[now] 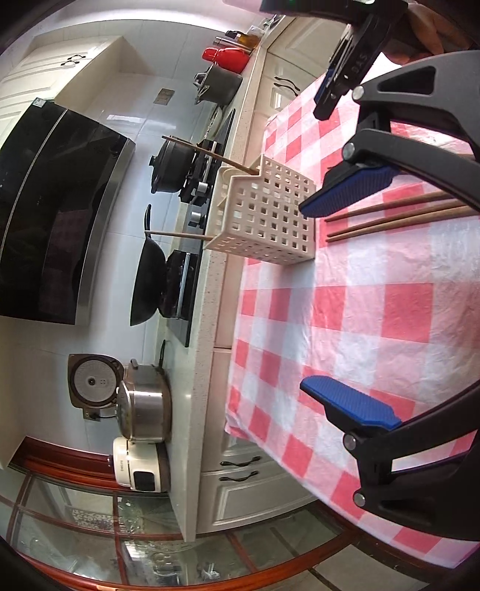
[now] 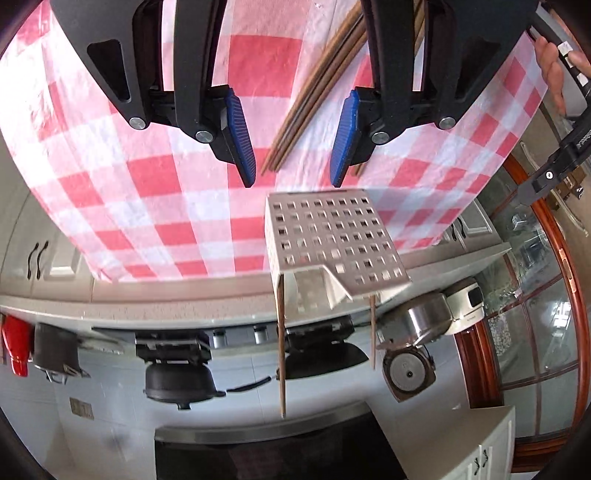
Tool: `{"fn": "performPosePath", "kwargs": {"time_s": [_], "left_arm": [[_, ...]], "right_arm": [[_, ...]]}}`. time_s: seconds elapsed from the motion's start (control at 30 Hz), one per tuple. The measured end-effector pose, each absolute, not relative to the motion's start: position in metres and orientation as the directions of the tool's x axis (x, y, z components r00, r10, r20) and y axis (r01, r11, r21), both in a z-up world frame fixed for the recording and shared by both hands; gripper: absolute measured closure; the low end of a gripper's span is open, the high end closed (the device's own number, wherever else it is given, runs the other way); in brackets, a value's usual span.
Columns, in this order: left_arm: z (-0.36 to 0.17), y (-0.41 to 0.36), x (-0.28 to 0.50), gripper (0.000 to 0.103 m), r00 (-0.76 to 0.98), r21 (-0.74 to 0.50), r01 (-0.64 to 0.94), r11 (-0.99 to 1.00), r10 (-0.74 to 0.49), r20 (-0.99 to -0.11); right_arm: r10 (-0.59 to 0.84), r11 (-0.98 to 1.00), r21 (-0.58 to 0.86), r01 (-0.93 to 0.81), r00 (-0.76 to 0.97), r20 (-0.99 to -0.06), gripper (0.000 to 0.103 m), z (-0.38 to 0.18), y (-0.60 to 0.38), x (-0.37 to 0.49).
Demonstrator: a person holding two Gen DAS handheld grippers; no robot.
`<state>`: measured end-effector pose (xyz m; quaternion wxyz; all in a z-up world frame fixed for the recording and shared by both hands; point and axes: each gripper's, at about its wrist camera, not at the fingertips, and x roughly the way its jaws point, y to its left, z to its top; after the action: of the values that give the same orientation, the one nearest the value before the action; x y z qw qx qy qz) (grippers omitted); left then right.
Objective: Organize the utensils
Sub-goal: 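Open both grippers to release their chopsticks into the caddy, then grasp a wooden chopstick with the right gripper while the left gripper moves over the chopsticks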
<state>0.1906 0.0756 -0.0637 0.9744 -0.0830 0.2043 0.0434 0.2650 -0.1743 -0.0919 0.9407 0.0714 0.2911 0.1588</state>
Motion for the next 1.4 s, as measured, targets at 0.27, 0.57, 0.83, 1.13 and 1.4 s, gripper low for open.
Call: {"fn": "performPosePath", "kwargs": {"time_s": [0.27, 0.57, 0.83, 1.13, 1.4], "left_arm": [[-0.074, 0.077, 0.182, 0.019, 0.911, -0.151, -0.112, 0.982, 0.041, -0.41], [-0.092, 0.082, 0.184, 0.019, 0.892, -0.158, -0.117, 0.981, 0.034, -0.451], [-0.099, 0.086, 0.185, 0.019, 0.884, -0.164, -0.117, 0.979, 0.028, -0.466], [-0.105, 0.089, 0.184, 0.019, 0.878, -0.17, -0.119, 0.978, 0.024, -0.478], [-0.11, 0.085, 0.186, 0.019, 0.869, -0.163, -0.114, 0.98, 0.018, -0.495]], "right_arm": [[0.303, 0.952, 0.221, -0.211, 0.727, -0.616, 0.079, -0.115, -0.168, 0.276], [0.275, 0.96, 0.227, -0.162, 0.681, -0.678, 0.088, -0.134, -0.163, 0.288], [0.253, 0.967, 0.207, -0.149, 0.659, -0.709, 0.09, -0.143, -0.149, 0.298], [0.224, 0.974, 0.187, -0.125, 0.626, -0.747, 0.092, -0.153, -0.14, 0.306], [0.182, 0.983, 0.133, -0.125, 0.619, -0.764, 0.092, -0.155, -0.131, 0.31]]}}
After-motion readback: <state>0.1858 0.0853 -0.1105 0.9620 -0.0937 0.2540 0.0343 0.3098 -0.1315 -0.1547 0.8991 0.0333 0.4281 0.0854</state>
